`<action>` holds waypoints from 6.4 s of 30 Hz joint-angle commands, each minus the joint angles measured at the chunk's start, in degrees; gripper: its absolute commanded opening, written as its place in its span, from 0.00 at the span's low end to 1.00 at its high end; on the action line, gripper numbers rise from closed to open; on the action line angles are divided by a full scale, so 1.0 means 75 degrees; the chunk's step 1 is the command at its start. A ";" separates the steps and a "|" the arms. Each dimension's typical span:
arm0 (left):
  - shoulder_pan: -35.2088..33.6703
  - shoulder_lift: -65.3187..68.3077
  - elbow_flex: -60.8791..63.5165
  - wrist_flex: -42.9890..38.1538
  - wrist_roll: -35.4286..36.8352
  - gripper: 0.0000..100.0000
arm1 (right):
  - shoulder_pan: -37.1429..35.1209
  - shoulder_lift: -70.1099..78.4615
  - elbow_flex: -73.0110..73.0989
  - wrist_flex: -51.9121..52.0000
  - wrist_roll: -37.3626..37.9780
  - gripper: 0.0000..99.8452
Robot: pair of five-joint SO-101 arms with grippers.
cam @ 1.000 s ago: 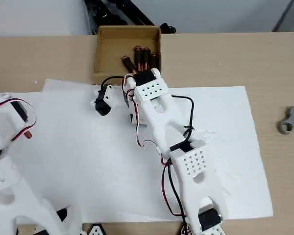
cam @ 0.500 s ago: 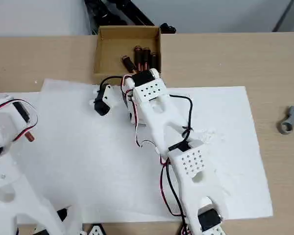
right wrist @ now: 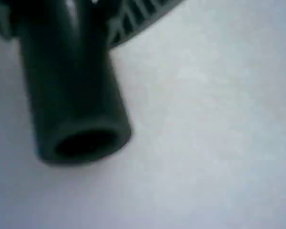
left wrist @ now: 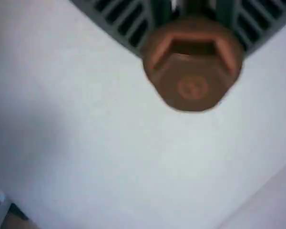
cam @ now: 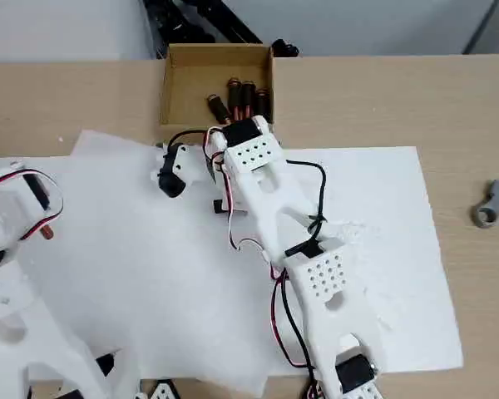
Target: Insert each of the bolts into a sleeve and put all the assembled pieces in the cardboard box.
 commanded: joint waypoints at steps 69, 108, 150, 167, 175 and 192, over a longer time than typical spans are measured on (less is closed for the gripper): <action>-0.0047 -0.0188 -0.0041 -0.0176 -0.0082 0.00 | -0.0815 -0.0803 -0.1172 0.0346 -1.1276 0.13; -0.0047 -0.0199 -0.0041 -0.0176 -0.0070 0.00 | -0.0791 0.0346 -0.0563 -0.0416 -0.8498 0.13; 0.0000 -0.0223 -0.0053 -0.1032 -0.0082 0.00 | -0.1764 -0.8809 -0.0703 0.0334 -0.8486 0.00; 0.2497 -0.0223 0.0029 -0.1852 -0.0082 0.00 | -0.1799 -1.4822 0.8862 -0.2819 -0.8510 0.00; 0.3645 -0.0246 -0.0018 -0.1840 -0.0082 0.00 | -0.1799 -1.6053 1.3468 -0.8000 -0.7584 0.00; 0.5814 -0.1840 -0.0088 -0.2579 -0.0023 0.00 | -0.1846 -1.6088 1.5883 -1.1434 -0.7162 0.00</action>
